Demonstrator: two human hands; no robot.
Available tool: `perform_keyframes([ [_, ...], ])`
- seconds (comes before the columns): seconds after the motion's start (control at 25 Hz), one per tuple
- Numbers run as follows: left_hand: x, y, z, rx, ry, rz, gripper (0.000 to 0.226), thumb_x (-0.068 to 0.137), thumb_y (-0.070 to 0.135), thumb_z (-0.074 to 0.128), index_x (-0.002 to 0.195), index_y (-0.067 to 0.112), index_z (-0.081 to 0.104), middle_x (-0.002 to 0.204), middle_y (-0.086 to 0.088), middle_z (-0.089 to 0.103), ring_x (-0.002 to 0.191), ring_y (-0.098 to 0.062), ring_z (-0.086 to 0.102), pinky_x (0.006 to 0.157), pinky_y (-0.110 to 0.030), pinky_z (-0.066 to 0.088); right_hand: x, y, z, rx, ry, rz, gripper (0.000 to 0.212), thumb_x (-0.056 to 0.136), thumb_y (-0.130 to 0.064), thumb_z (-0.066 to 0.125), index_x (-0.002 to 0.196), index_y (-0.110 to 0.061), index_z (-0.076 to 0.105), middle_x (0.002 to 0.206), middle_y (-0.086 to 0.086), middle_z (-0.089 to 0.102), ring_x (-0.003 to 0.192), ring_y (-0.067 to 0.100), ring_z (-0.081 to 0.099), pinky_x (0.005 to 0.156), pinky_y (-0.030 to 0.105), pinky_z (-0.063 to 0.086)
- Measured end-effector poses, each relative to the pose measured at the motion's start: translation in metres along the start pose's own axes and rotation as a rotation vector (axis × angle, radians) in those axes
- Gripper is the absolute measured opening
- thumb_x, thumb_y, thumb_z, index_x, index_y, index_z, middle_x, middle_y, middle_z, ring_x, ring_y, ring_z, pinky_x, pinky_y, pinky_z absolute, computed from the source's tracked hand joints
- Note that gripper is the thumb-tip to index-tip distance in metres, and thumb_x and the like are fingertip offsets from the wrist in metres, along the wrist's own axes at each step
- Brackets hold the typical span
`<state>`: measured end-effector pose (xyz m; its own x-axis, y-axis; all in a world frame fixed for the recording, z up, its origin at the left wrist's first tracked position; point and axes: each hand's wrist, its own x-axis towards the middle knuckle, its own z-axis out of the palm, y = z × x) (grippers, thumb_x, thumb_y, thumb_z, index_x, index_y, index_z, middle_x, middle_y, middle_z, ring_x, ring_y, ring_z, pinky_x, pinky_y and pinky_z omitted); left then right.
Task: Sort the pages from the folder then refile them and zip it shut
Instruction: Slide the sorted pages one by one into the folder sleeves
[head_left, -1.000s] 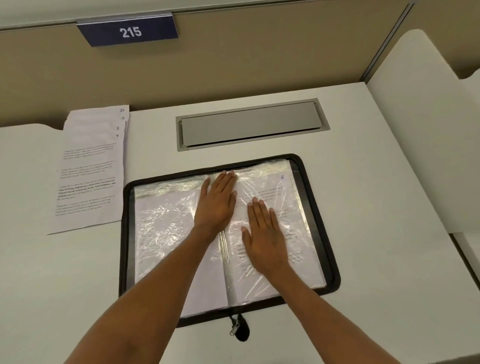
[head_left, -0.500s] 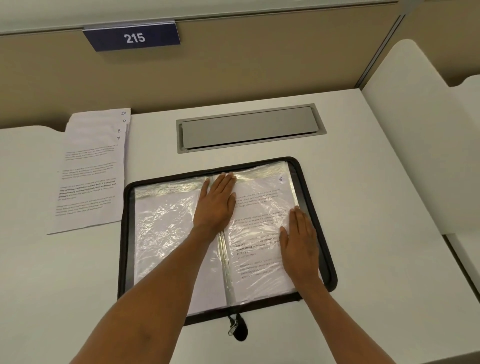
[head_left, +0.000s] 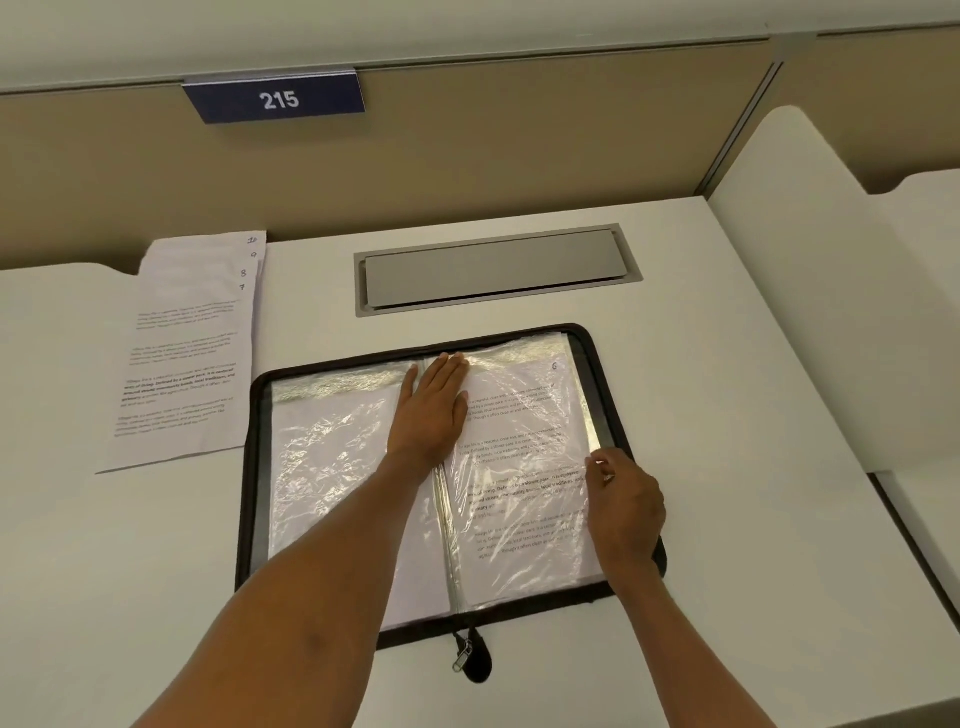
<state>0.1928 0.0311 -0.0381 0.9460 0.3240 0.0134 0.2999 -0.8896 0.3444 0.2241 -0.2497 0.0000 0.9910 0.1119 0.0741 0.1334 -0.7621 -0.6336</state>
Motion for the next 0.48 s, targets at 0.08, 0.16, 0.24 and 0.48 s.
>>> perform_keyframes([
  [0.08,0.003,0.002,-0.005,-0.022,-0.037,-0.009,0.055,0.111,0.035,0.029,0.164,0.021,0.026,0.171,0.006,0.025,0.159,-0.01,0.011,0.13,-0.046,-0.001,-0.003,-0.004,-0.004,-0.085,0.043,-0.085,0.008,0.091,-0.012,0.075,0.099,-0.015,0.075,0.09,0.001,0.074,0.076,0.022,0.066,0.066,0.033,0.055],
  [0.16,0.004,0.008,-0.013,-0.045,-0.057,-0.023,0.056,0.111,0.035,0.033,0.165,0.02,0.025,0.171,0.004,0.024,0.159,-0.012,0.011,0.13,-0.047,-0.005,-0.006,-0.01,-0.008,-0.159,0.076,-0.15,0.009,0.09,-0.012,0.077,0.098,-0.013,0.074,0.092,0.002,0.073,0.076,0.021,0.064,0.064,0.028,0.048],
  [0.24,0.003,0.018,-0.024,-0.069,-0.026,-0.036,0.056,0.11,0.035,0.036,0.164,0.021,0.028,0.171,0.002,0.024,0.159,-0.015,0.012,0.129,-0.051,-0.004,-0.008,-0.017,-0.011,-0.2,0.108,-0.169,0.007,0.088,-0.011,0.078,0.093,-0.011,0.073,0.09,0.004,0.072,0.075,0.02,0.062,0.063,0.024,0.042],
  [0.48,-0.005,0.039,-0.051,-0.278,0.063,-0.008,0.036,0.109,0.036,0.044,0.131,0.016,0.064,0.133,-0.005,0.064,0.126,-0.024,0.057,0.111,-0.048,0.04,-0.02,-0.048,-0.019,-0.249,0.126,-0.221,0.011,0.093,-0.015,0.074,0.088,-0.01,0.066,0.083,0.004,0.064,0.07,0.018,0.056,0.055,0.027,0.043],
])
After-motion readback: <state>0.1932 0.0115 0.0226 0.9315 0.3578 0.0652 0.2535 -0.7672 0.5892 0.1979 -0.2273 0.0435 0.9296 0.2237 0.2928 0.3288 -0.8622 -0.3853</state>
